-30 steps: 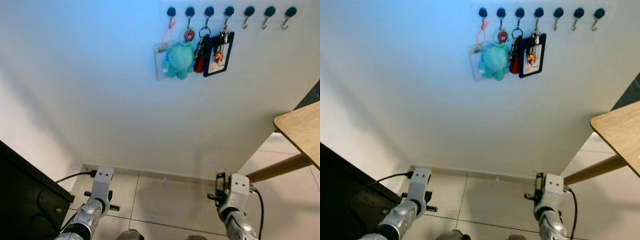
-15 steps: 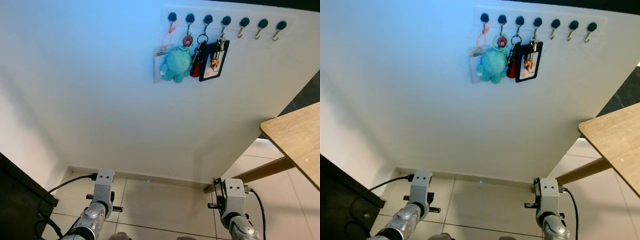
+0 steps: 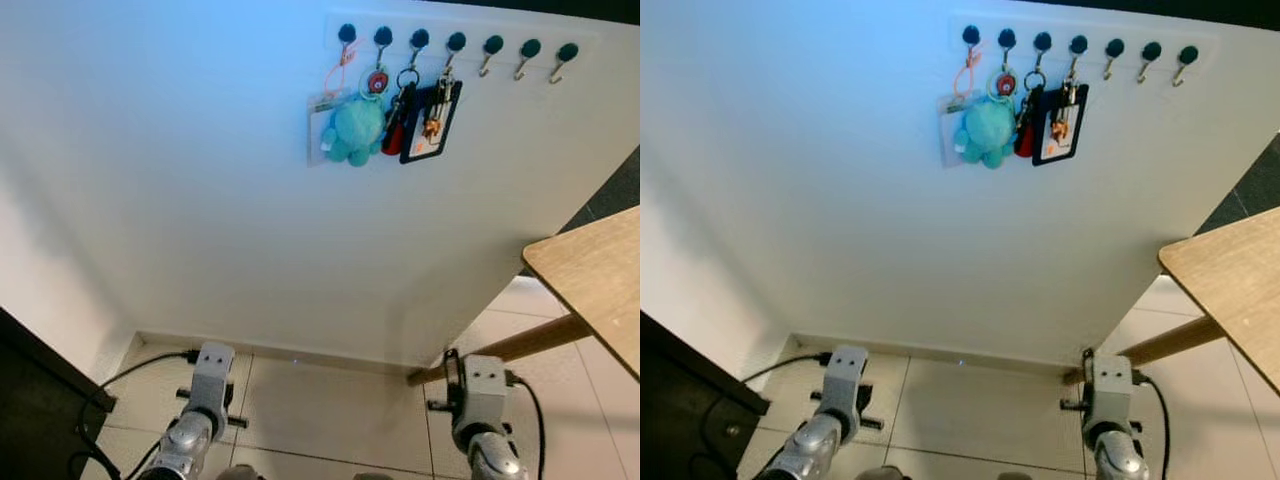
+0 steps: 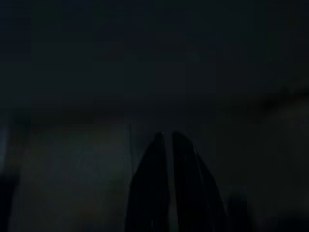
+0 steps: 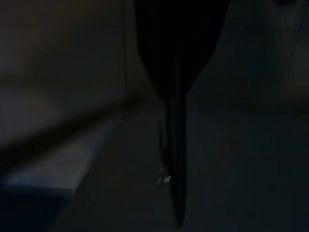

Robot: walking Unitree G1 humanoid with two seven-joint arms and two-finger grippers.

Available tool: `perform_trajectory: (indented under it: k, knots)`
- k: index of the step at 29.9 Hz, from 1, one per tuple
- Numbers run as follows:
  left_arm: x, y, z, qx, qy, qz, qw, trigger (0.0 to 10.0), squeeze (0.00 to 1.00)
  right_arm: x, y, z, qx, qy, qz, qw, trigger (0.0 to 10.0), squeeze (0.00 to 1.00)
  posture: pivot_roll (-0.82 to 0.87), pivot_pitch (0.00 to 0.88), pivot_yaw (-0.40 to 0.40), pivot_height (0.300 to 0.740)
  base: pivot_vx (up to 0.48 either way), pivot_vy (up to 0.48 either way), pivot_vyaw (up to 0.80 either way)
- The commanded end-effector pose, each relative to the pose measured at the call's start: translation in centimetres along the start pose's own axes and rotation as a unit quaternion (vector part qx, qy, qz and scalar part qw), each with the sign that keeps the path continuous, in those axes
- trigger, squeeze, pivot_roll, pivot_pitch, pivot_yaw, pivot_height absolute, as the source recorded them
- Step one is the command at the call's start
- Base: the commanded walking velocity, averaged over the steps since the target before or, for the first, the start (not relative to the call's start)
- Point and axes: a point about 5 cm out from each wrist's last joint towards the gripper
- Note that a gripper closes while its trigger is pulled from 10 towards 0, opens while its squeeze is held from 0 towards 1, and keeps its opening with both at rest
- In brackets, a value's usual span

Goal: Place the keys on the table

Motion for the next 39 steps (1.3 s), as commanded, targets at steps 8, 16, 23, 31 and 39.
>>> perform_trajectory:
  k: [8, 16, 23, 31, 39]
  knots:
    - [-0.2, 0.8, 11.8, 0.244, 0.042, -0.041, 0.968, 10.0, 0.00, 1.1, 1.7, 11.9, 0.284, 0.056, -0.016, 0.957, 10.0, 0.00, 0.05, 0.068, 0.021, 0.740, 0.000, 0.000, 0.00]
    - [0.2, 2.9, 11.2, 0.195, 0.046, -0.043, 0.979, 10.0, 0.00, 0.1, 3.4, 8.3, 0.173, 0.085, 0.003, 0.981, 10.0, 0.00, 0.03, 0.061, 0.025, 0.740, 0.000, 0.000, 0.00]
    - [-1.2, -1.3, -1.6, -0.053, 0.041, 0.006, 0.998, 10.0, 0.00, -1.2, -1.4, -3.0, -0.103, 0.117, -0.010, 0.988, 10.0, 0.00, 0.03, 0.065, 0.013, 0.740, 0.000, 0.000, 0.00]
    - [-2.1, 2.0, 4.3, 0.041, 0.030, 0.023, 0.998, 10.0, 0.00, 0.5, 3.6, 4.5, 0.044, 0.110, -0.009, 0.993, 10.0, 0.00, 0.03, 0.055, 0.004, 0.740, 0.000, 0.000, 0.00]
    - [-1.8, 3.5, 7.8, 0.085, 0.034, 0.022, 0.996, 10.0, 0.00, 1.0, 5.6, 8.5, 0.108, 0.108, -0.010, 0.988, 10.0, 0.00, 0.03, 0.046, 0.011, 0.740, 0.000, 0.000, 0.00]
Point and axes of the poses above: a point about 5 cm out from each wrist's last joint towards the gripper, its own y axis pointing out of the wrist towards the gripper, its own z axis along the axis of the wrist's last joint, x = y × z, and after that the axes turned 2 degrees about -y, right-handed
